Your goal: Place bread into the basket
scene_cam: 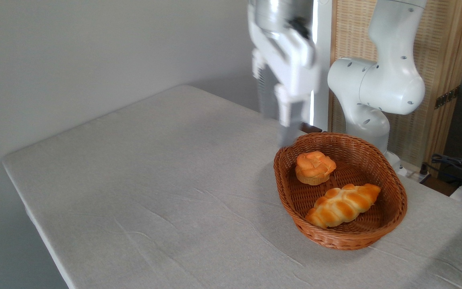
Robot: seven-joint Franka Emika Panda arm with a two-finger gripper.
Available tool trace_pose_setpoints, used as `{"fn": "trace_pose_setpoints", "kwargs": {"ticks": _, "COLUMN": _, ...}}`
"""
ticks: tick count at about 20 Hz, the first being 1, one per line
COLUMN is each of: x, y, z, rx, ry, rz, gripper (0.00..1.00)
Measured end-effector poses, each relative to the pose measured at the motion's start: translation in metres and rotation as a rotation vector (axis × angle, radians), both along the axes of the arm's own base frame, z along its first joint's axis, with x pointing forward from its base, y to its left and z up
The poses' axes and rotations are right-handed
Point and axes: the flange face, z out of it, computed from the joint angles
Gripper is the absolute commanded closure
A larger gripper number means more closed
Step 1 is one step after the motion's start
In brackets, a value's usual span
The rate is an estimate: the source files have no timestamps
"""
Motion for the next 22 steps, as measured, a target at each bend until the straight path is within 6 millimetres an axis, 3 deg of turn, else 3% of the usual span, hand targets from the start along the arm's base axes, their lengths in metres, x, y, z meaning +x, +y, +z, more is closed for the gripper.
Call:
{"fn": "trace_pose_setpoints", "kwargs": {"ticks": 4, "x": 0.069, "y": -0.080, "z": 0.013, "rx": 0.079, "ry": 0.060, "rz": 0.206, "gripper": 0.00}}
{"fn": "trace_pose_setpoints", "kwargs": {"ticks": 7, "x": 0.095, "y": -0.124, "z": 0.014, "rx": 0.105, "ry": 0.067, "rz": 0.358, "gripper": 0.00}}
{"fn": "trace_pose_setpoints", "kwargs": {"ticks": 9, "x": 0.103, "y": -0.130, "z": 0.021, "rx": 0.099, "ry": 0.036, "rz": 0.447, "gripper": 0.00}}
{"fn": "trace_pose_setpoints", "kwargs": {"ticks": 14, "x": 0.117, "y": -0.119, "z": 0.035, "rx": 0.074, "ry": -0.082, "rz": 0.526, "gripper": 0.00}}
{"fn": "trace_pose_setpoints", "kwargs": {"ticks": 22, "x": 0.125, "y": -0.121, "z": 0.027, "rx": 0.135, "ry": -0.113, "rz": 0.498, "gripper": 0.00}}
